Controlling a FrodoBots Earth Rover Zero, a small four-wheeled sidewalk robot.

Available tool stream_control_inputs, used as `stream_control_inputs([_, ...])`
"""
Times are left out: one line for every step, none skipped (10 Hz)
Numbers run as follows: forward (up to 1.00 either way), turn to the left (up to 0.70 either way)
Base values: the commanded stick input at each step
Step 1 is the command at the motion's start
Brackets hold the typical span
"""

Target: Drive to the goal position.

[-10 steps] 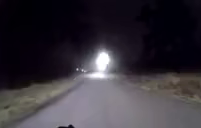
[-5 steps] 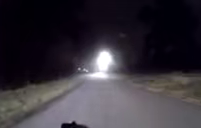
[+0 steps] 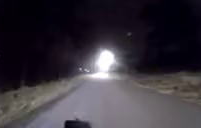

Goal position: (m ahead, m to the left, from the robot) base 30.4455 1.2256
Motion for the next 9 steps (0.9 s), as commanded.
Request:
stream_control_inputs([1.00,0.10])
stream_control_inputs([1.00,0.09])
stream_control_inputs([1.00,0.07])
stream_control_inputs([1.00,0.06])
stream_control_inputs([1.00,0.05])
stream_control_inputs([1.00,0.04])
stream_control_inputs([1.00,0.04])
stream_control_inputs([1.00,0.04])
stream_control_inputs([1.00,0.04])
